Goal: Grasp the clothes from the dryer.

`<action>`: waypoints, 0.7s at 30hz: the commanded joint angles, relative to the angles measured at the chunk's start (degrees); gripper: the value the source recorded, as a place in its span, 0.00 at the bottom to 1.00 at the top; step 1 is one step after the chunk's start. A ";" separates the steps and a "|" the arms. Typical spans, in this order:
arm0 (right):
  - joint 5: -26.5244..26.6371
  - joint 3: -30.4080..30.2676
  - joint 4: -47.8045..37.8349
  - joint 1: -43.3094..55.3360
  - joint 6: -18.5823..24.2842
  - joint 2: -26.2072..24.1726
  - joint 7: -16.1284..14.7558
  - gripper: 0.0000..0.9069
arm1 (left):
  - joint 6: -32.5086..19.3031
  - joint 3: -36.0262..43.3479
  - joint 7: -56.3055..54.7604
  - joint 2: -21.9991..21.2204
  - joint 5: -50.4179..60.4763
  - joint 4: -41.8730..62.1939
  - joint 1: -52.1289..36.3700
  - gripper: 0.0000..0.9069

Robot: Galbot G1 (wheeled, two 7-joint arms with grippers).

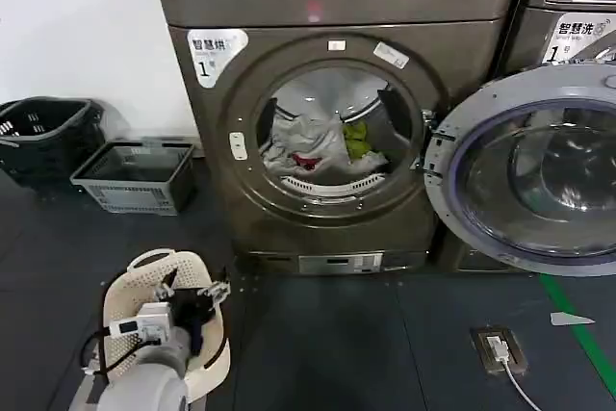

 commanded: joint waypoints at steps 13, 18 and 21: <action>0.21 -0.39 -0.47 0.27 0.50 -0.06 0.49 1.00 | 2.81 0.54 0.01 -0.28 0.21 0.60 -0.43 1.00; 0.21 -0.59 -0.41 0.46 0.50 -0.15 0.47 1.00 | 2.81 0.51 -0.08 -0.44 -0.16 0.61 -0.42 1.00; 0.22 -0.76 -0.34 0.65 0.53 -0.01 0.47 1.00 | 2.81 0.41 -0.20 -0.38 -0.51 0.49 -0.47 1.00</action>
